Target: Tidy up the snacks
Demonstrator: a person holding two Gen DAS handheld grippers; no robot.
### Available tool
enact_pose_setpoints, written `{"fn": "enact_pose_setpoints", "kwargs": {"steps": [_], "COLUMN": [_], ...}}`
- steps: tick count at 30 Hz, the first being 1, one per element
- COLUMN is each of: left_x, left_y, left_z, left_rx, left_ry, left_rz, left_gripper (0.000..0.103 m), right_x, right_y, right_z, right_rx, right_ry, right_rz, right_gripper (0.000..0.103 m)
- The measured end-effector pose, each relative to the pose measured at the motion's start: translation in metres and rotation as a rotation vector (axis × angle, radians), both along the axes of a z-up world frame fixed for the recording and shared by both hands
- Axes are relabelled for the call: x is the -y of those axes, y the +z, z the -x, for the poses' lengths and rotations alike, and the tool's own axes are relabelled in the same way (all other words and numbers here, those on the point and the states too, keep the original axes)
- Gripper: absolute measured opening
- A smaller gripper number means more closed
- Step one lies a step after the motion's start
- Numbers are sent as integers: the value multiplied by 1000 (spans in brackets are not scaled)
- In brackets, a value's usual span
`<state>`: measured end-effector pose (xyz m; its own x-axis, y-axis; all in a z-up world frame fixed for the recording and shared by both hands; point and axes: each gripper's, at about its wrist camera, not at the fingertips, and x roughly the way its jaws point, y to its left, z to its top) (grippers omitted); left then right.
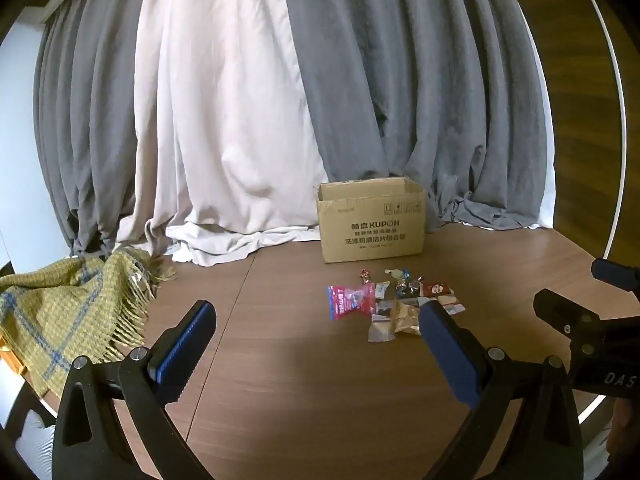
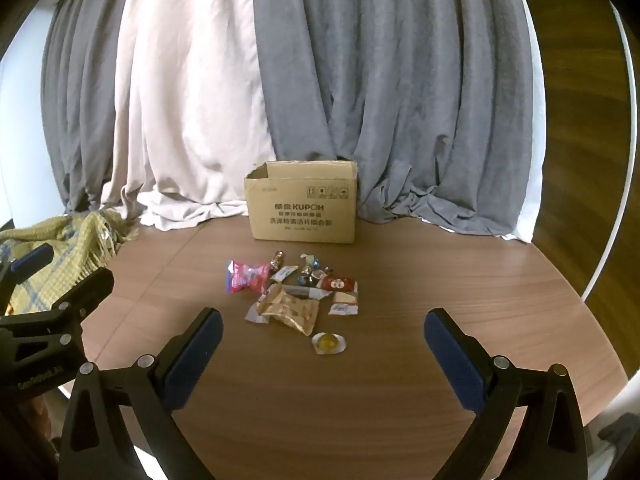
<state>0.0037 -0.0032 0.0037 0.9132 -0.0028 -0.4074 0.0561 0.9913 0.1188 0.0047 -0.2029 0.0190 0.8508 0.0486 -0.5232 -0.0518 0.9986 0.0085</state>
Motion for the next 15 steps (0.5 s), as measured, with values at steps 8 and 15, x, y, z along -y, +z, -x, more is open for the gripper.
{"fn": "enact_pose_setpoints", "kwargs": {"steps": [8, 15], "left_x": [0, 1], "left_y": [0, 0], "left_z": [0, 0], "left_rx": [-1, 0], "left_ry": [2, 2], "left_rz": [0, 0], "left_gripper": [103, 103], "right_x": [-1, -1], "right_y": [-1, -1], "right_z": [0, 0], "right_rx": [3, 3], "right_ry": [-1, -2], "right_rz": [-3, -3], "right_gripper": [102, 102]}}
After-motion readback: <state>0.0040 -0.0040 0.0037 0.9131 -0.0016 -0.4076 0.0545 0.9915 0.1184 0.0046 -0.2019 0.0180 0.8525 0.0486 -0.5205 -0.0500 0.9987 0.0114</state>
